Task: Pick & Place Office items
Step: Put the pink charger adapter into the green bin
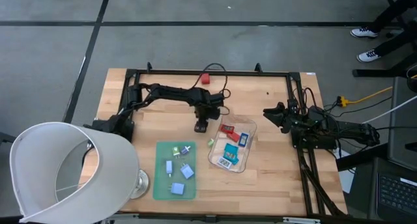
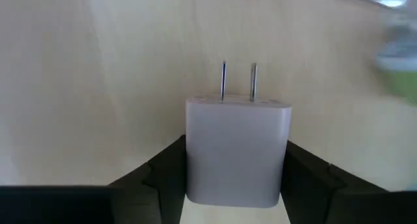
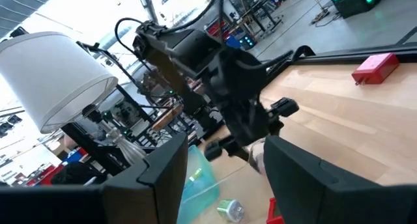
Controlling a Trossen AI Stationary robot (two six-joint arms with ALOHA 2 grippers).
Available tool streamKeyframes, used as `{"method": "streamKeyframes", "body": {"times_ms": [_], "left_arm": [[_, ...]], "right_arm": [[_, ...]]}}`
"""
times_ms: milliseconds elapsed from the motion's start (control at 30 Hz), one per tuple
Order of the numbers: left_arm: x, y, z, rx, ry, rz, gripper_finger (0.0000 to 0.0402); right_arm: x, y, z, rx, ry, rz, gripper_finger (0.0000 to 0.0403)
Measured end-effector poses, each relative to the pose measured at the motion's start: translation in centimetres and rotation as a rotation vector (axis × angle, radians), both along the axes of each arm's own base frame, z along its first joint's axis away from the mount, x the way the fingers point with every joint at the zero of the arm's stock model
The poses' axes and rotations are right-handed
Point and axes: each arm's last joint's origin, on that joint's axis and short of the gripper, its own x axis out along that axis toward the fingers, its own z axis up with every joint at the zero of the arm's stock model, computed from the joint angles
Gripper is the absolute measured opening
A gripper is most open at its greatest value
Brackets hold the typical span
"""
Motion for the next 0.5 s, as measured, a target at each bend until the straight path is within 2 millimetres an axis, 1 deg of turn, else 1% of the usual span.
{"method": "streamKeyframes", "body": {"times_ms": [67,100,167,233,333,433,500], "left_arm": [[-0.8,0.5,0.6,-0.081,0.033,0.067,0.0187],[-1.0,0.8,1.1,-0.093,0.017,0.093,0.0187],[-1.4,1.7,3.2,-0.105,-0.049,0.133,0.0187],[-2.4,2.7,5.5,-0.101,-0.086,0.167,0.0187],[-3.7,3.7,7.3,-0.117,-0.128,0.225,0.0187],[-5.1,3.5,10.2,-0.112,-0.209,0.256,0.0187],[-6.3,3.1,11.2,-0.106,-0.226,0.266,0.0187]], "right_arm": [[0.0,0.0,0.0,0.0,0.0,0.0,0.02],[0.0,0.0,0.0,-0.002,0.001,0.0,0.02],[0.0,0.0,0.0,-0.004,0.0,0.0,0.0201],[0.0,0.0,0.0,-0.013,0.003,-0.001,0.0201],[0.0,0.0,0.0,-0.018,0.004,-0.002,0.0201],[0.0,0.0,0.0,-0.026,0.005,-0.003,0.0201],[0.0,0.0,0.0,-0.034,0.006,-0.003,0.0201]]}}
